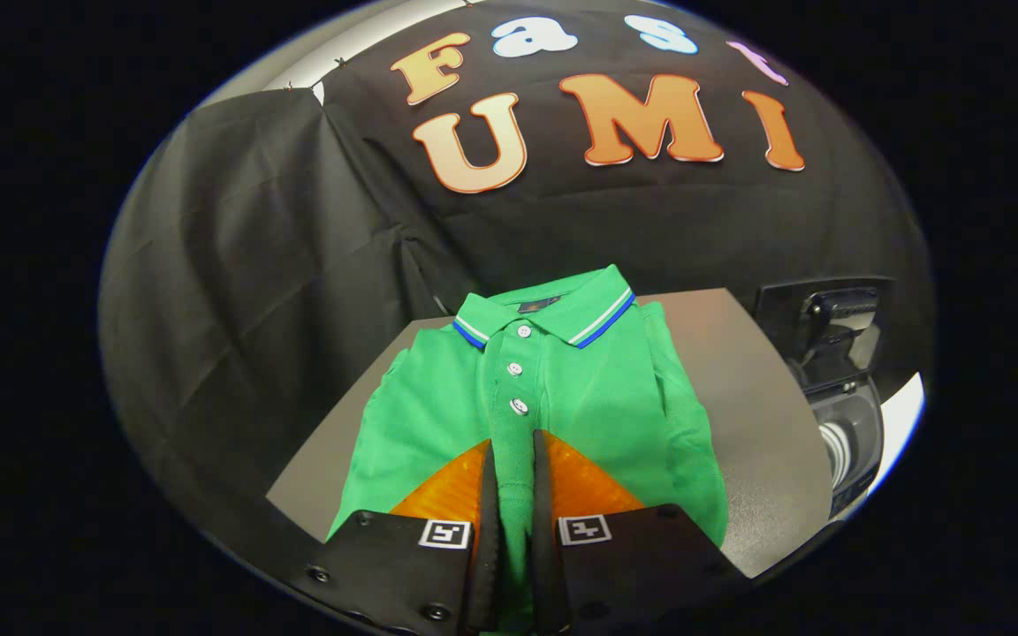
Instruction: Put the clothes into the washing machine and then close the washing machine lid.
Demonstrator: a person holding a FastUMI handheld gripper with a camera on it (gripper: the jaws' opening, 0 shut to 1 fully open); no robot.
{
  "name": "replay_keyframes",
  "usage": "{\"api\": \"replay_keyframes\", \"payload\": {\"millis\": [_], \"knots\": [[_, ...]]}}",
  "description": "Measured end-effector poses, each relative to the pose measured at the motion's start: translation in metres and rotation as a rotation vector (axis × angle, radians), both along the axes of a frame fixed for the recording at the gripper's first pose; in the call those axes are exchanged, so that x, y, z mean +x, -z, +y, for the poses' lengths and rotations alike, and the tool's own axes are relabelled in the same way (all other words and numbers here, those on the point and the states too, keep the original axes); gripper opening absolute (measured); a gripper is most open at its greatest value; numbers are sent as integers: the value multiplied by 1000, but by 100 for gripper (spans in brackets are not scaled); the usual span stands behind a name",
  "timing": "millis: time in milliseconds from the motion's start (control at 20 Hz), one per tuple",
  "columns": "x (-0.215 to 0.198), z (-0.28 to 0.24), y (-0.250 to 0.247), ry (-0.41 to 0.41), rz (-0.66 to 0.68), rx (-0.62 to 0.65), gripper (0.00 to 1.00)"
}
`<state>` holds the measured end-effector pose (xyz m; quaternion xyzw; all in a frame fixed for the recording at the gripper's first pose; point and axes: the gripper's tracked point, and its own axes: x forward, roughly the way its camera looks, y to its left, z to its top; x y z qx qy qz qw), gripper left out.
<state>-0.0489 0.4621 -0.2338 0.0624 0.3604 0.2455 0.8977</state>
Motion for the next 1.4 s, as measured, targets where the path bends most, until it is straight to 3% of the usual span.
{"api": "replay_keyframes", "payload": {"millis": [150,400,550,1150,1400], "knots": [[0,-3,-5,-24,17,137,22],[-3,-4,-6,-142,-146,32,18],[-4,-2,-22,-190,-226,50,14],[20,-48,-134,-194,-518,160,13],[24,-86,-165,-176,-567,182,13]]}}
